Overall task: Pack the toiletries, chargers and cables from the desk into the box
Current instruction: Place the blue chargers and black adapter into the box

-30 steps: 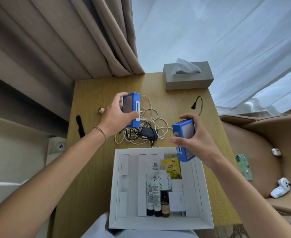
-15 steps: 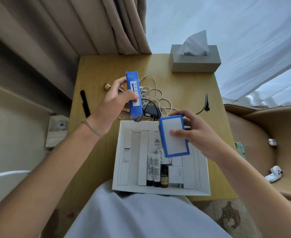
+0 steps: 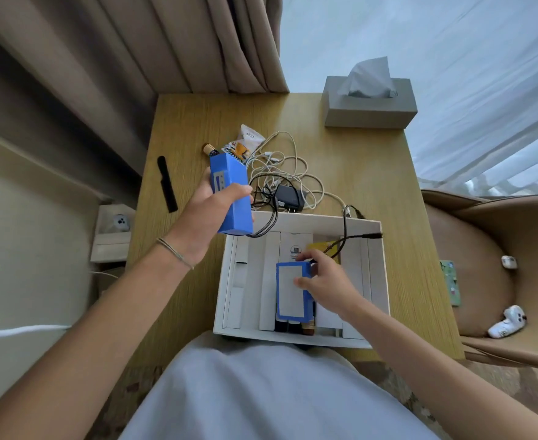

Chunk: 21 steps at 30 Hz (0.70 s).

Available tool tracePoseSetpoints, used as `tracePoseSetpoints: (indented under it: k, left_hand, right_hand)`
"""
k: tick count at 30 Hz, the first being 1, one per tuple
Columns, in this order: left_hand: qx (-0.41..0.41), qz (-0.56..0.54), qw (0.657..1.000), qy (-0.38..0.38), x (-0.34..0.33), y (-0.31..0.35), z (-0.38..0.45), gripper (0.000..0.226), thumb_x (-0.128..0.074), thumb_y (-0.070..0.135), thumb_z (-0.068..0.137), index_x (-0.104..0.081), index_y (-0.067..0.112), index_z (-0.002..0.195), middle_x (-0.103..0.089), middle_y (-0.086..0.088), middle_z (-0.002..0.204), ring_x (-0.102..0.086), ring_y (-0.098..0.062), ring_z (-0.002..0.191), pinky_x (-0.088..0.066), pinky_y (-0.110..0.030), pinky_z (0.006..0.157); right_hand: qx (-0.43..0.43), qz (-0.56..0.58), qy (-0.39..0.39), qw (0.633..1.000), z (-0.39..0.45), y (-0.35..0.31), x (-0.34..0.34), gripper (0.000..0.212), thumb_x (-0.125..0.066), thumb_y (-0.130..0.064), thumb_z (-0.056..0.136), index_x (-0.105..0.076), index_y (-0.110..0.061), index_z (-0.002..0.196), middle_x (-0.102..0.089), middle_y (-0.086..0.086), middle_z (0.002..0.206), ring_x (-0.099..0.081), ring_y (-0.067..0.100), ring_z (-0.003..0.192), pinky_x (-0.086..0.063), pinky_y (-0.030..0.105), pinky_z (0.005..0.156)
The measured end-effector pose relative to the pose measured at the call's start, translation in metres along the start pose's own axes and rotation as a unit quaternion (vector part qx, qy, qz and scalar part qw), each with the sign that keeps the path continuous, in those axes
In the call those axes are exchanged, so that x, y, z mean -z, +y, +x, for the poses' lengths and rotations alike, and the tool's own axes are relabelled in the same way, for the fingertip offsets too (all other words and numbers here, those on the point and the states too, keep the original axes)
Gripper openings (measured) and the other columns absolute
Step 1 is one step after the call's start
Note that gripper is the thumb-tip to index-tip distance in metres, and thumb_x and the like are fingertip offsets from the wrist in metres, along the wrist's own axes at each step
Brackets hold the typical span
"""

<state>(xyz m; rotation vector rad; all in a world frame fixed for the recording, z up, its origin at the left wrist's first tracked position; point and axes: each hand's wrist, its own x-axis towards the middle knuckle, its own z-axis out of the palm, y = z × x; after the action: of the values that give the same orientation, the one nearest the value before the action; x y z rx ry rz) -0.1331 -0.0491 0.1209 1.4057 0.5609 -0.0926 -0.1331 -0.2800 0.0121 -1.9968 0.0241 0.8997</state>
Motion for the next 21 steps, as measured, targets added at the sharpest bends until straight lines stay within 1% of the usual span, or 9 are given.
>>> tracePoseSetpoints:
  k: [3,6,9,11,13,16,18,20,21]
  left_hand:
    - [0.013,-0.001,1.000,-0.002,-0.003,-0.002,-0.005,0.027,-0.064,0.018,0.093,-0.055,0.031,0.115,-0.062,-0.009,0.113,-0.065,-0.025,0.096,-0.061,-0.036,0.073]
    - [0.017,-0.008,1.000,0.000,-0.006,-0.003,-0.008,0.028,-0.064,0.016,0.093,-0.055,0.031,0.115,-0.062,-0.008,0.114,-0.066,-0.019,0.093,-0.061,-0.029,0.067]
    - [0.022,-0.021,1.000,-0.006,-0.008,-0.004,-0.012,0.035,-0.063,0.014,0.094,-0.054,0.023,0.126,-0.062,-0.011,0.114,-0.068,-0.020,0.092,-0.062,-0.032,0.068]
    - [0.029,-0.039,0.999,-0.016,-0.010,-0.004,-0.016,0.039,-0.062,0.014,0.094,-0.052,0.016,0.131,-0.064,-0.014,0.111,-0.067,-0.025,0.092,-0.062,-0.037,0.072]
    - [0.033,-0.070,0.996,-0.035,-0.011,-0.003,-0.021,0.040,-0.063,0.015,0.093,-0.053,0.015,0.131,-0.067,-0.015,0.106,-0.067,-0.028,0.089,-0.062,-0.038,0.070]
    - [0.041,-0.089,0.992,-0.077,-0.011,-0.005,-0.027,0.040,-0.062,0.022,0.092,-0.054,0.018,0.131,-0.070,-0.018,0.107,-0.070,-0.030,0.082,-0.061,-0.038,0.068]
    - [0.053,-0.094,0.988,-0.108,-0.010,-0.008,-0.028,0.045,-0.060,0.028,0.090,-0.053,0.017,0.133,-0.071,-0.019,0.111,-0.070,-0.033,0.083,-0.061,-0.041,0.072]
    - [0.069,-0.091,0.984,-0.135,-0.011,-0.013,-0.030,0.048,-0.057,0.034,0.091,-0.050,0.016,0.135,-0.071,-0.021,0.115,-0.069,-0.034,0.086,-0.060,-0.042,0.074]
    - [0.076,-0.086,0.983,-0.143,-0.012,-0.016,-0.031,0.048,-0.055,0.035,0.092,-0.050,0.016,0.136,-0.071,-0.021,0.116,-0.069,-0.035,0.087,-0.060,-0.041,0.073]
  right_hand:
    - [-0.025,0.002,-0.006,1.000,0.001,0.011,-0.009,0.033,-0.069,-0.013,0.092,-0.055,-0.024,0.120,-0.062,0.001,0.108,-0.065,0.017,0.099,-0.062,0.028,0.069]
    - [-0.032,-0.004,-0.013,0.999,0.001,0.018,-0.017,0.034,-0.069,-0.013,0.092,-0.054,-0.026,0.121,-0.059,-0.001,0.114,-0.061,0.016,0.104,-0.057,0.018,0.061]
    - [-0.015,-0.049,-0.001,0.999,0.002,0.025,-0.023,0.036,-0.070,-0.017,0.092,-0.054,-0.027,0.122,-0.059,-0.007,0.106,-0.061,0.008,0.092,-0.053,0.013,0.056]
    - [0.003,-0.112,0.015,0.994,0.001,0.029,-0.026,0.039,-0.072,-0.024,0.090,-0.054,-0.029,0.124,-0.060,-0.008,0.104,-0.061,0.008,0.089,-0.055,0.016,0.063]
    - [0.013,-0.173,0.025,0.985,0.001,0.031,-0.025,0.043,-0.072,-0.032,0.089,-0.053,-0.031,0.127,-0.063,-0.008,0.106,-0.062,0.012,0.092,-0.057,0.024,0.070]
    - [0.030,-0.271,0.035,0.961,0.000,0.033,-0.017,0.047,-0.067,-0.041,0.091,-0.051,-0.033,0.134,-0.068,-0.005,0.101,-0.063,0.013,0.083,-0.053,0.027,0.065]
    - [0.031,-0.300,0.042,0.952,0.000,0.032,-0.010,0.039,-0.060,-0.042,0.095,-0.055,-0.032,0.131,-0.069,-0.005,0.098,-0.062,0.012,0.078,-0.049,0.026,0.060]
    - [0.023,-0.232,0.065,0.970,-0.001,0.025,-0.002,0.028,-0.055,-0.039,0.099,-0.063,-0.023,0.120,-0.071,-0.006,0.089,-0.066,0.013,0.072,-0.053,0.030,0.057]
    - [0.000,-0.119,0.072,0.990,-0.002,0.019,0.005,0.029,-0.052,-0.035,0.101,-0.067,-0.016,0.116,-0.073,-0.002,0.082,-0.069,0.015,0.069,-0.057,0.034,0.059]
